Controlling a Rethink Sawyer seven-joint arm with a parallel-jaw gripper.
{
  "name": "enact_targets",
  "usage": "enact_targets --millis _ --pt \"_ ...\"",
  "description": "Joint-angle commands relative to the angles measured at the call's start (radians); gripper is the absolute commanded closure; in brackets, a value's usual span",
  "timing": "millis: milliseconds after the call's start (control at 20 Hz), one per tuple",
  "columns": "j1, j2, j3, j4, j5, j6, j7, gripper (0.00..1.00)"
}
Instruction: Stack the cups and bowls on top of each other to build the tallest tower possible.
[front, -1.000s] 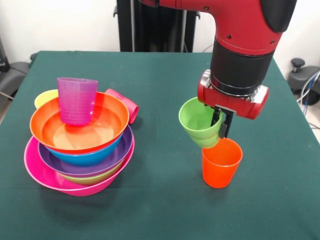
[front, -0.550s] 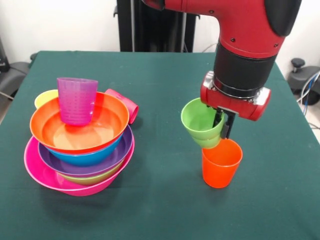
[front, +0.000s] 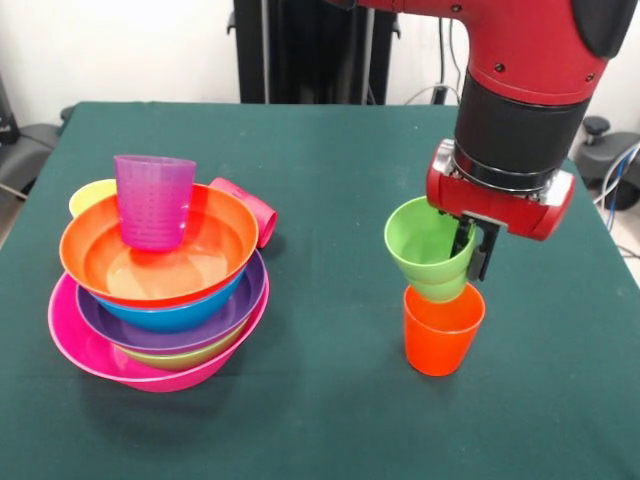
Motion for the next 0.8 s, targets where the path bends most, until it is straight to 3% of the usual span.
enact_targets --millis 50,500,800 --pt "0.012 0.009 0.038 -0.018 0.018 0.015 0.197 1.00" --pt "-0.006 0.024 0.042 0.023 0.020 -0.038 0.161 1.00" --pt "-0.004 0.091 0.043 0.015 0.013 -0.113 0.164 1.00"
